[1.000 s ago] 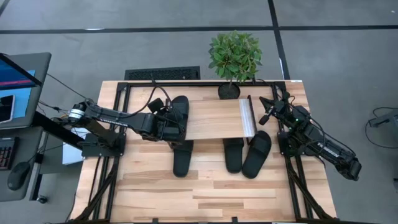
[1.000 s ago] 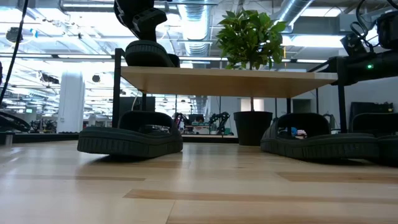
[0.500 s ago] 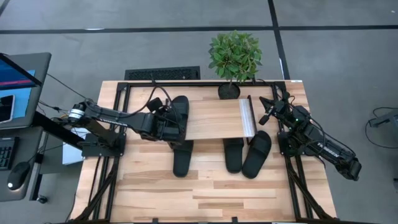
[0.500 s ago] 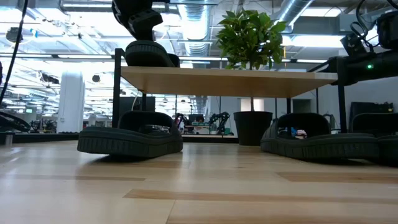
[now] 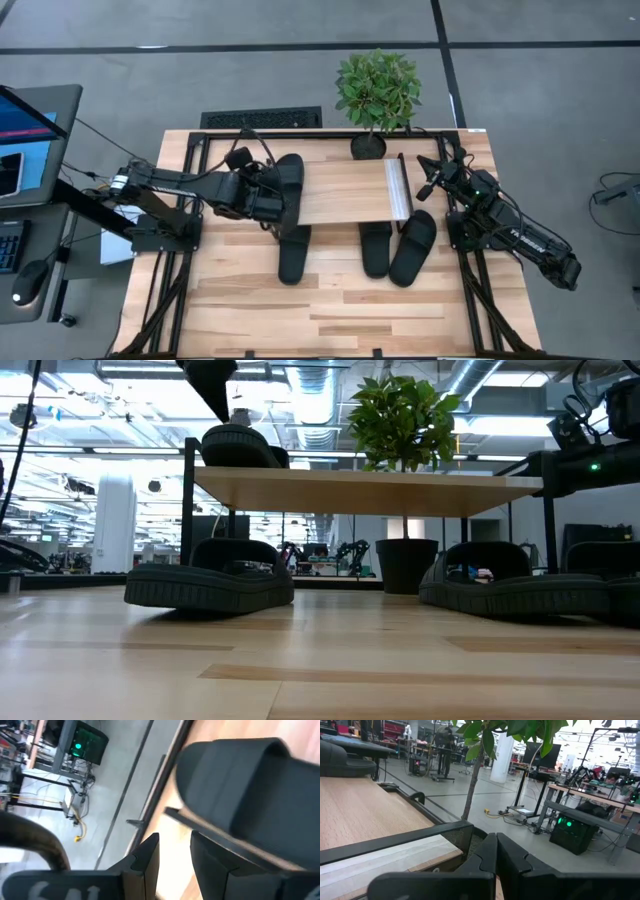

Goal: Pick and place slides into the shelf
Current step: Put the black slide on the shelf

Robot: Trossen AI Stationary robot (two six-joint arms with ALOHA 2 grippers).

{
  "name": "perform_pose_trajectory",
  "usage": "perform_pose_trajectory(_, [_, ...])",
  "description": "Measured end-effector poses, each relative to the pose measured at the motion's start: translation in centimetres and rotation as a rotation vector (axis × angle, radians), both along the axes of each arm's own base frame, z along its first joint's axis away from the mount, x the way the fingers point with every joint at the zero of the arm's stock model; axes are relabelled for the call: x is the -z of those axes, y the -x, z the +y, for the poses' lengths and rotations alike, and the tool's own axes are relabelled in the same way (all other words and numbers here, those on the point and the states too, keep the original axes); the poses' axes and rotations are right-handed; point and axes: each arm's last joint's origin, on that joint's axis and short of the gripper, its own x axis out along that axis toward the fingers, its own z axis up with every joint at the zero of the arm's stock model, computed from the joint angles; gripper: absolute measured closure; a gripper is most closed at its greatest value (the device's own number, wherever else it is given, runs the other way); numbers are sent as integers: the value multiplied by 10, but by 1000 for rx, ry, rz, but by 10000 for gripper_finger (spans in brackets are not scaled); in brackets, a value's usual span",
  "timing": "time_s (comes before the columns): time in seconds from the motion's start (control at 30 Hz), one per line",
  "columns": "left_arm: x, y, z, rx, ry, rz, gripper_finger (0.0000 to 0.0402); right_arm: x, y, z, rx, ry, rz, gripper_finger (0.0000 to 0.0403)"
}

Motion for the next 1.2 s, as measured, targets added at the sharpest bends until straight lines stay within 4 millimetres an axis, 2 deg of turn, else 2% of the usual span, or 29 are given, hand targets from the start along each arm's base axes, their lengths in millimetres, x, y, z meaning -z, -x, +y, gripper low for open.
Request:
perform_pose_trajectory(0.13, [-26, 4, 1, 9, -26, -61, 301, 0, 0, 0, 0, 0, 0, 403])
perform_pose_trajectory(0.37, [-89, 24, 4, 61, -93, -229, 301, 0, 0, 0, 0, 0, 0, 403])
perform_pose_trajectory(0.53, [-127, 53, 11, 62, -221, -314, 301, 0, 0, 0, 0, 0, 0, 403])
perform_pose_trajectory(0.63, [-141, 72, 15, 86, -285, -292, 301, 0, 0, 0, 0, 0, 0, 403])
perform_pose_trajectory(0.7, [-147, 86, 18, 89, -326, -284, 301, 0, 0, 0, 0, 0, 0, 403])
perform_pose_trajectory(0.93, [-159, 139, 27, 29, -318, -435, 301, 0, 0, 0, 0, 1, 0, 403])
perform_pose_trajectory(1.1, [-147, 172, 32, -15, -298, -512, 301, 0, 0, 0, 0, 1, 0, 403])
perform_pose_trajectory(1.2, [-131, 181, 33, -46, -298, -563, 301, 0, 0, 0, 0, 0, 0, 403])
